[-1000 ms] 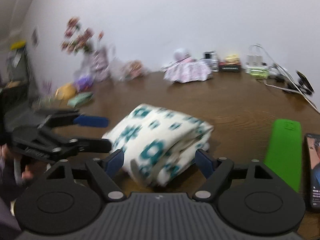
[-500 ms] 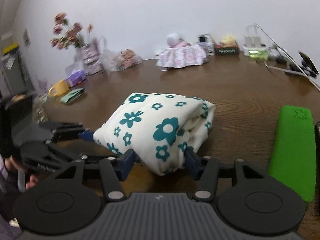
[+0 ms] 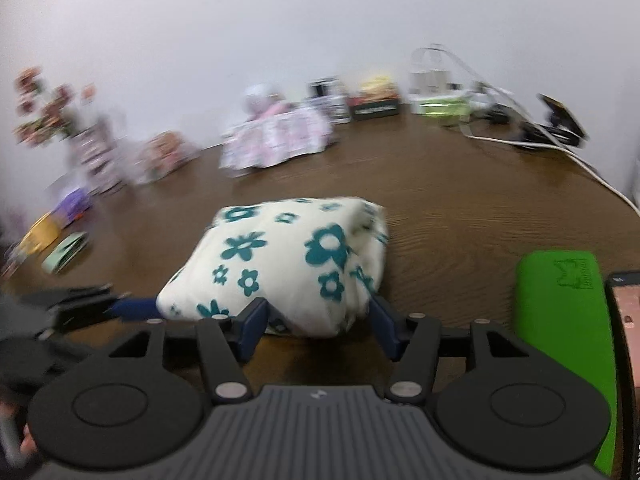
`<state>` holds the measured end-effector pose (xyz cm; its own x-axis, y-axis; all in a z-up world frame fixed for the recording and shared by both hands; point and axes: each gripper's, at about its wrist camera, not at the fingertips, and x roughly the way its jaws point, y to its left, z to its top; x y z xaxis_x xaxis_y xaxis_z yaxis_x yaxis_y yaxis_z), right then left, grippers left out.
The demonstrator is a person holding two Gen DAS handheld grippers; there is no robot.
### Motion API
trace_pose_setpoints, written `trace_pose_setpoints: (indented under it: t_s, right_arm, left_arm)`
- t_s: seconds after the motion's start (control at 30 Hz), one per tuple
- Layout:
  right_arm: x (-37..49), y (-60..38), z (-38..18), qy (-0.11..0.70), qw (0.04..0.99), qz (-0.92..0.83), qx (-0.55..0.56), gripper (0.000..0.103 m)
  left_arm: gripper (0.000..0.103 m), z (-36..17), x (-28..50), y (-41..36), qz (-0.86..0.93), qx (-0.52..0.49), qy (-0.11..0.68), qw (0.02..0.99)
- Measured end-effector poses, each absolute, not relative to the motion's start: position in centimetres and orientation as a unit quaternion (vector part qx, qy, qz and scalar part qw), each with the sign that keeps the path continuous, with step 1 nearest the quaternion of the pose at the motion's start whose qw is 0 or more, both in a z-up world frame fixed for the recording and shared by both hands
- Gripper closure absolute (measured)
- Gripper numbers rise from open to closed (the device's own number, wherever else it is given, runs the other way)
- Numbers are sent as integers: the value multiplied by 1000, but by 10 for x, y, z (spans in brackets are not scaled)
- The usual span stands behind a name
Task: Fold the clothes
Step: 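Carry the folded shirt with both grippers toward the pink cloth by the wall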
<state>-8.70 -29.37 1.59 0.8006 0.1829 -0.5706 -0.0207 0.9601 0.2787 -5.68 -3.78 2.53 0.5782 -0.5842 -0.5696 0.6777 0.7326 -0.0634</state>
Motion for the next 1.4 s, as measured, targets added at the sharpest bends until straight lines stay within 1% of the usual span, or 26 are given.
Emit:
trace_pose_setpoints:
  t_s: [0.07,0.13,0.17,0.23,0.4,0.5,0.53,0.57,0.6,0.67,0.77,0.87,0.93,1.03,1.17,1.2,1.4]
  right_arm:
    - [-85,-297,18,310,939,44,143,43]
    - [-84,-300,20,306,939,39,151,35]
    - [-86,-300,22,301,940,41,153,34]
    - [-87,-302,25,297,941,40,156,33]
    - [-63,-308,29,318,927,47,193,33]
    - [-45,-306,31,340,917,48,202,37]
    - [-39,-304,32,347,915,46,199,39]
    - [-33,-303,33,355,913,43,197,43]
    - [-27,-302,35,360,912,43,192,51]
    - [-15,-301,40,375,907,43,185,57]
    - [5,-303,45,394,901,47,173,61]
    - [29,-306,46,419,892,46,163,63]
    - [47,-312,49,429,888,44,160,66]
    - [84,-333,48,443,877,36,182,67]
    - [142,-363,45,458,862,29,215,67]
    - [157,-369,45,461,859,30,219,67]
    - [247,-391,41,473,850,31,228,67]
  left_arm:
    - [40,31,-51,-33,-356,82,287,886]
    - [39,34,-42,-30,-356,69,290,886]
    - [39,34,-35,-31,-355,60,296,885]
    - [39,33,-29,-34,-355,49,304,883]
    - [39,29,-14,-44,-356,24,322,877]
    - [40,28,-2,-46,-352,6,334,874]
    - [43,28,5,-45,-349,-1,339,874]
    - [45,28,11,-44,-346,-10,344,873]
    - [46,28,18,-43,-344,-18,349,872]
    - [46,28,31,-40,-338,-34,359,869]
    - [46,28,53,-41,-332,-42,370,867]
    - [46,29,76,-51,-328,-31,371,868]
    - [46,30,96,-59,-323,-28,372,870]
    - [47,33,131,-79,-314,-22,373,873]
    - [47,33,183,-108,-293,-8,366,883]
    - [49,32,196,-112,-289,-9,365,885]
    - [50,26,264,-124,-270,-21,360,893]
